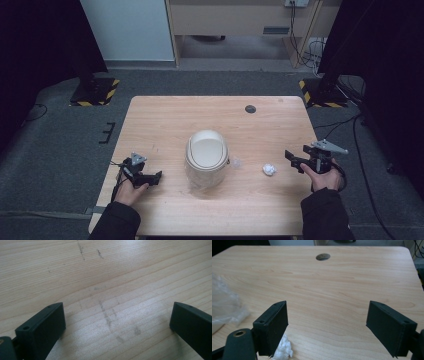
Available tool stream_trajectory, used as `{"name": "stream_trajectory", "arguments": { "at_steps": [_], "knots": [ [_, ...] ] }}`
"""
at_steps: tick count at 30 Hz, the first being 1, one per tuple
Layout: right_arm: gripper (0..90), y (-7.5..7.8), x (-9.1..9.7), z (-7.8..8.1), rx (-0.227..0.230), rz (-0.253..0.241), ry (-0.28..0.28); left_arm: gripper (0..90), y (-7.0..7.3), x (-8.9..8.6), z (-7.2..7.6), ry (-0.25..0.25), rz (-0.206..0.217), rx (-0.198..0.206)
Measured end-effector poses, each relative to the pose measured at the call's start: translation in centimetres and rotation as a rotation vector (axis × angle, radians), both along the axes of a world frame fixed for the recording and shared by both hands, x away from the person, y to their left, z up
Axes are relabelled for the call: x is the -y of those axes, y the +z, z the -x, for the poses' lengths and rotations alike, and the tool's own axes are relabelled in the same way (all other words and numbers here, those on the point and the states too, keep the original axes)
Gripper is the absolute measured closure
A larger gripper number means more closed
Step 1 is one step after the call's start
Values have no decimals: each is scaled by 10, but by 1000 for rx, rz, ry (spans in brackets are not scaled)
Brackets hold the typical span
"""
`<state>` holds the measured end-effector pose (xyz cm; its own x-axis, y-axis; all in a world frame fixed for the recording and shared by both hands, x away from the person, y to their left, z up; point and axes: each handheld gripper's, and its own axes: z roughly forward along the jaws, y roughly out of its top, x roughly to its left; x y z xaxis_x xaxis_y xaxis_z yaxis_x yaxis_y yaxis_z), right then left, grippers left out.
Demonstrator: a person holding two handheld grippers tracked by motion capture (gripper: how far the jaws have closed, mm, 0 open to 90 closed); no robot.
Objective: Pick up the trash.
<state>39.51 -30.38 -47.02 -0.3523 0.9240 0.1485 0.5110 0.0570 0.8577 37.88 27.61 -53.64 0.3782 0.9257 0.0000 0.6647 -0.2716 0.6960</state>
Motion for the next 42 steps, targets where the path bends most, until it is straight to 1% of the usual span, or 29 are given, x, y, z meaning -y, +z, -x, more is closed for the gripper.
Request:
{"name": "stream_trajectory", "arguments": {
  "at_steps": [1,2,3,4,6,8,9,12,14,15,16,17,19,22,27,28,29,31,33,34,35,42],
  "knots": [
    [171,7,-2,0,12,3,10,0,0,0,0,-1,0,0],
    [171,7,-2,0,12,3,10,0,0,0,0,0,0,0],
    [162,14,-3,2,30,2,16,0,0,0,0,-1,0,0],
    [162,14,-3,2,30,2,16,0,0,0,0,-1,-1,0],
    [160,21,-6,3,46,-7,20,0,0,0,0,0,0,0],
    [160,30,-9,5,68,3,38,0,0,0,0,-1,0,0],
    [160,30,-9,5,68,3,38,0,0,0,0,-1,0,0],
    [158,37,-14,6,86,12,54,0,0,0,0,-1,0,0],
    [161,41,-17,7,98,11,65,0,0,0,0,-1,0,0],
    [163,45,-20,8,111,10,74,0,0,0,0,-1,0,0],
    [163,45,-20,8,111,10,74,0,0,0,0,-1,-1,0],
    [163,50,-24,9,126,7,85,0,0,0,0,-1,-1,0],
    [164,52,-26,10,133,4,90,0,0,0,0,-1,-1,0],
    [165,61,-33,12,153,9,114,0,0,0,0,-1,-1,0],
    [163,72,-45,13,182,1,146,0,0,0,0,-1,0,0],
    [160,77,-51,13,189,3,158,0,0,0,0,-1,0,0],
    [160,77,-51,13,189,3,158,0,0,0,0,-1,-1,0],
    [157,82,-56,13,202,-2,170,0,0,0,0,-1,0,0],
    [153,86,-62,14,212,-3,182,0,0,0,0,-1,0,0],
    [152,90,-68,13,222,-4,196,0,0,0,0,-1,0,0],
    [152,90,-68,13,222,-4,196,0,0,0,0,-1,0,0],
    [147,99,-87,12,243,-12,232,0,0,0,0,-1,0,0]
  ]
}}
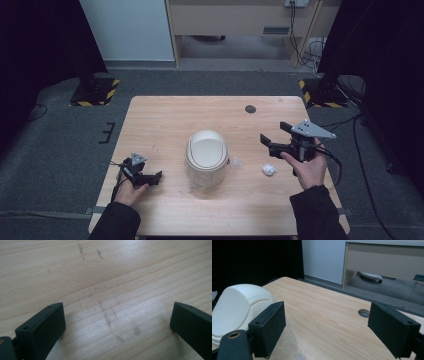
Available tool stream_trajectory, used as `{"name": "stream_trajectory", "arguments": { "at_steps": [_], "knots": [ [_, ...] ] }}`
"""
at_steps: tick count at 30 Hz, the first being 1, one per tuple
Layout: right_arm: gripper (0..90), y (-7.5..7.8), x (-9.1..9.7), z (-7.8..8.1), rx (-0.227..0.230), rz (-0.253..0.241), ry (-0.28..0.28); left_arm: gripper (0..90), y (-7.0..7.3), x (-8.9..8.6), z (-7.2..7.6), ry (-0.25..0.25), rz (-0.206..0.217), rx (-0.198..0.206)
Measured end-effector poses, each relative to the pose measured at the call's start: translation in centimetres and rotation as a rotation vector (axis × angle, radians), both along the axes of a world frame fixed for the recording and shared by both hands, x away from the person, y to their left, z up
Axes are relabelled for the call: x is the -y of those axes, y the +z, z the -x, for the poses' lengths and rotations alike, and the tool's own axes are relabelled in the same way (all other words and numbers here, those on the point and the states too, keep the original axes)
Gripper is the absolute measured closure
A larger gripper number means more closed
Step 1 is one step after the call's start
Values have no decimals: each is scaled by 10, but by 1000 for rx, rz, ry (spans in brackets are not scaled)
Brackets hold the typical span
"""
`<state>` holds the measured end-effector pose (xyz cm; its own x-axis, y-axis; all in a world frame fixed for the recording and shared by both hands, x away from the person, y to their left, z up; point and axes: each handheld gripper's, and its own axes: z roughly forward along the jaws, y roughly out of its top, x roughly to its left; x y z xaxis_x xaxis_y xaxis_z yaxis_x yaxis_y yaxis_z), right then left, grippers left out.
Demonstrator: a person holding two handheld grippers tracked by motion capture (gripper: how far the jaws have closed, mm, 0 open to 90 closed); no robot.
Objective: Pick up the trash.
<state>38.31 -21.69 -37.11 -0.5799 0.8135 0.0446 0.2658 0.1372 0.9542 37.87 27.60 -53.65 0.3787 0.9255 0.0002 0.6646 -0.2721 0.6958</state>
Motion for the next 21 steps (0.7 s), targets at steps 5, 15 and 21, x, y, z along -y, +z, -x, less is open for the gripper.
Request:
{"name": "stream_trajectory", "arguments": {
  "at_steps": [5,15,21],
  "knots": [
    [149,4,-14,-1,7,4,31,0,0,0,0,0,0,0],
    [157,9,-42,0,27,2,94,0,0,0,0,-1,0,0],
    [164,5,-55,-2,18,-38,123,0,0,0,0,0,0,0]
  ]
}}
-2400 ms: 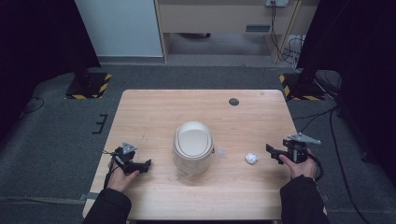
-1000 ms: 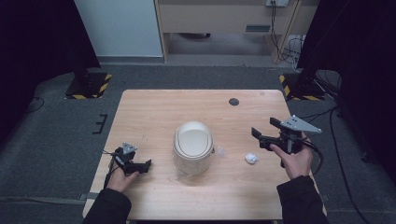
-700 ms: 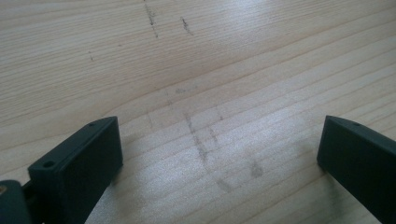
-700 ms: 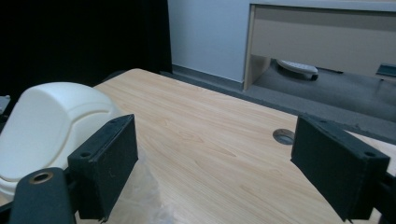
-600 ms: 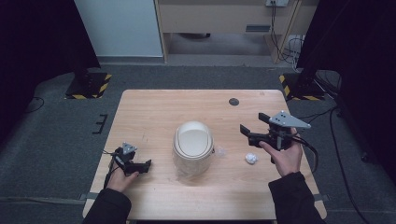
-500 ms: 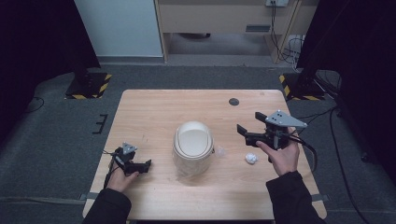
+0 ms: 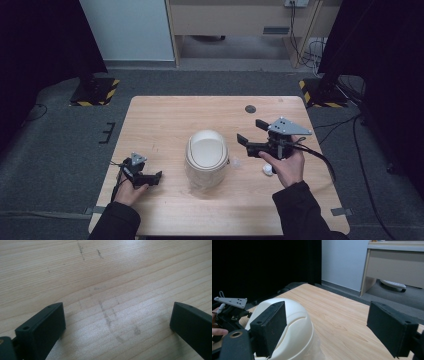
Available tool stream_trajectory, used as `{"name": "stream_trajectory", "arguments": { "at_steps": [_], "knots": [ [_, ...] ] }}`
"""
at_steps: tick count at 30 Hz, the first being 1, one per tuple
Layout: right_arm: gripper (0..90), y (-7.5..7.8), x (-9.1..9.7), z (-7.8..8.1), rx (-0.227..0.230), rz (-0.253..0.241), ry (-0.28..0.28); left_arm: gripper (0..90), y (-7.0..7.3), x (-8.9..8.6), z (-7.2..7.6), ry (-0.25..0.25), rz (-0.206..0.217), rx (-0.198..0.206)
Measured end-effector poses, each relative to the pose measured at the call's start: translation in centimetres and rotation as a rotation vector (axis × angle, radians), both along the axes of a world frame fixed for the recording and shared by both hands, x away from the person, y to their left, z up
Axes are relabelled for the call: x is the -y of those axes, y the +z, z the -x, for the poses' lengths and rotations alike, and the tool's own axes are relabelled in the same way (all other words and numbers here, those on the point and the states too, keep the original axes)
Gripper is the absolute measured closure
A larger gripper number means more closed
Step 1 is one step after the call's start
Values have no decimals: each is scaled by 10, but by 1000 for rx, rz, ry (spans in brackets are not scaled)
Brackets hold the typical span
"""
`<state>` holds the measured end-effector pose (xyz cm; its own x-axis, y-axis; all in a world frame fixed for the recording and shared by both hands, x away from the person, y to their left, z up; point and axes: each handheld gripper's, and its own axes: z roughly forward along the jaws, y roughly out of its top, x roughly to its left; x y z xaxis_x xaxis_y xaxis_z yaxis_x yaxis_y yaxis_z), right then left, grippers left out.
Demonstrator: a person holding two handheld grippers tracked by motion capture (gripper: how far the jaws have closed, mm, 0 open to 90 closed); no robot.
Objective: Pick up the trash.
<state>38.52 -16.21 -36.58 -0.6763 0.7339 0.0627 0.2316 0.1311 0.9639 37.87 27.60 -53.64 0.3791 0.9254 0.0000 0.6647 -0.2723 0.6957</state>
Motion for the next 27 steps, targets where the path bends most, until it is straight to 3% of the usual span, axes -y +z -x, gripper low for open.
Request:
{"name": "stream_trajectory", "arguments": {
  "at_steps": [4,7,15,27],
  "knots": [
    [167,-4,-6,-2,-10,6,10,0,0,0,0,0,-1,0],
    [167,-2,-10,-3,8,40,16,0,0,0,0,0,0,0],
    [167,13,-26,-4,31,28,41,0,0,0,0,-1,0,0],
    [189,-12,-46,-3,-5,55,39,0,0,0,0,-1,0,0]
  ]
}}
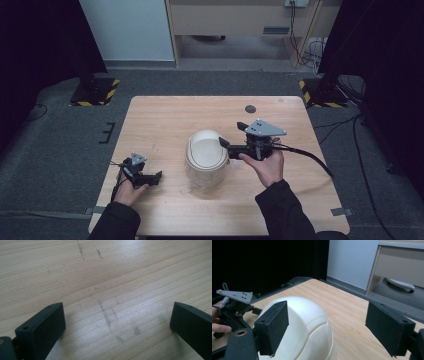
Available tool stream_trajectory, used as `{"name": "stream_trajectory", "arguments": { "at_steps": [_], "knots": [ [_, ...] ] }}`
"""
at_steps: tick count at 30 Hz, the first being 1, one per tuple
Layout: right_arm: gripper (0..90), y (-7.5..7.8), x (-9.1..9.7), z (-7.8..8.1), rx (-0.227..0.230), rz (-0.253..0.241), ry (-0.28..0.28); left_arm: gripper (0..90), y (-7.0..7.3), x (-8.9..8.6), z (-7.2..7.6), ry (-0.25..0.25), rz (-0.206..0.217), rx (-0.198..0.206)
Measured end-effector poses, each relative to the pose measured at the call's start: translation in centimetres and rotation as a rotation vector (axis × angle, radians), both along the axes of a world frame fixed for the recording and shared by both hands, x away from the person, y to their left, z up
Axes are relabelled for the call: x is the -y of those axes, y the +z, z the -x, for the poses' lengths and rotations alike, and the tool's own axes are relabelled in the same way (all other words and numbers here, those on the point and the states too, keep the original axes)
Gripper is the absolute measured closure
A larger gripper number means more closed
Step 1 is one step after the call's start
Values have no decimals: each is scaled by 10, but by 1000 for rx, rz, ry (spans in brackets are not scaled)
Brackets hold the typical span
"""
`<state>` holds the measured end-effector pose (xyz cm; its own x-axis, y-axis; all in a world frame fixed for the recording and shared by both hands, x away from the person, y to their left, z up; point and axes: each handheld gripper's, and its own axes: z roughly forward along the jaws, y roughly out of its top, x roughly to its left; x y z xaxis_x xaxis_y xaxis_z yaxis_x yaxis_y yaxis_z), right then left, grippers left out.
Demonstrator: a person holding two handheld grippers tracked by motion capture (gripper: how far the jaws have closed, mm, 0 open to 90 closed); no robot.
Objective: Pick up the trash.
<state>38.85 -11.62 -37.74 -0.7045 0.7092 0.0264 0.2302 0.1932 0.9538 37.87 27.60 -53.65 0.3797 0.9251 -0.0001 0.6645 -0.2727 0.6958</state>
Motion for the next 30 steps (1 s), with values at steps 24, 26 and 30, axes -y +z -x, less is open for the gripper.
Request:
{"name": "stream_trajectory", "arguments": {
  "at_steps": [24,26,30],
  "knots": [
    [163,-46,-13,-2,-112,71,4,0,0,0,0,0,0,0],
    [162,-47,-14,-2,-119,77,8,0,0,0,0,-1,0,0],
    [160,-51,-17,-3,-135,85,9,0,0,0,0,-1,0,0]
  ]
}}
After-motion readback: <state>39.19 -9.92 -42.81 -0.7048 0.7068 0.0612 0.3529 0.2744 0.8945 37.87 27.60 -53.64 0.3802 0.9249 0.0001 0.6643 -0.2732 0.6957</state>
